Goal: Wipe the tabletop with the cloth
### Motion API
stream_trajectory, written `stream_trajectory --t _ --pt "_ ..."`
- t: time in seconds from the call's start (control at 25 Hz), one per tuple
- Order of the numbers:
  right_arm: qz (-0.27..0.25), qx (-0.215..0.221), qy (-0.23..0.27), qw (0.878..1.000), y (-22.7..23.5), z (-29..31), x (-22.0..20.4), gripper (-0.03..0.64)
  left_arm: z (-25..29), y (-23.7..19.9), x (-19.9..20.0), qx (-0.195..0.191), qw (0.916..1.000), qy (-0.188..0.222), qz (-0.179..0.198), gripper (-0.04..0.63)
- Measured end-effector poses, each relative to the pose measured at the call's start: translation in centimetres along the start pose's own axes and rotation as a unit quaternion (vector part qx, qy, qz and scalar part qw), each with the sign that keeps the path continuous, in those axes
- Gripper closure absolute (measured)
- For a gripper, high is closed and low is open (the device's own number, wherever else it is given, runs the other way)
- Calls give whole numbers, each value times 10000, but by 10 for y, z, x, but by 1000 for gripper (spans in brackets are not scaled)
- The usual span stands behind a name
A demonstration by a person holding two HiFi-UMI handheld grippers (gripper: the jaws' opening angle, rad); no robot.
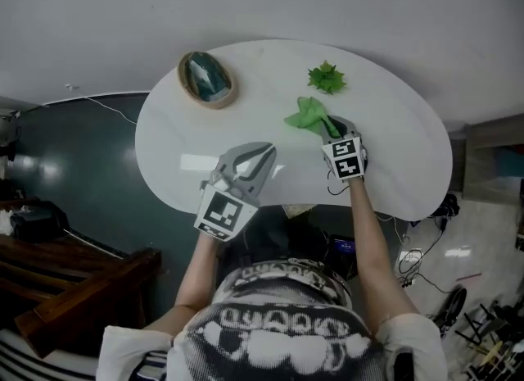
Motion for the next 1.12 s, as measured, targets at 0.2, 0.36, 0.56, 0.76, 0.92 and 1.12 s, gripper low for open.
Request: stream_trajectory --t 0.2,0.36,0.56,0.76,0.92,1.12 --pt "130 -436 -103 9989 88 -38 -37 565 47 41 15 -107 9999 -84 -57 578" --pt "110 -834 -257 9961 158 -67 -71 565 76 66 17 -155 9998 -94 -47 578" --pt "118 -1316 -482 9901 231 -110 -101 565 102 87 22 -327 9993 -152 1 578" --pt "176 -1779 -707 9814 288 -153 -135 565 122 104 25 -505 9985 -189 60 578" --pt "407 -2193 -890 9707 320 -187 -161 565 131 117 26 -711 9970 -276 87 578" --pt "722 -2563 -964 9591 335 -215 -180 565 131 120 25 -829 9961 -293 89 578"
Point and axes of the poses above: the fingertips, and each gripper's own axes: z forward along the fingers, y to its right, x out of its top, the point moved 4 cm from there along -z, backward along the fingers, and after that the axes turned 7 degrees about y, right-handed, at the moved point
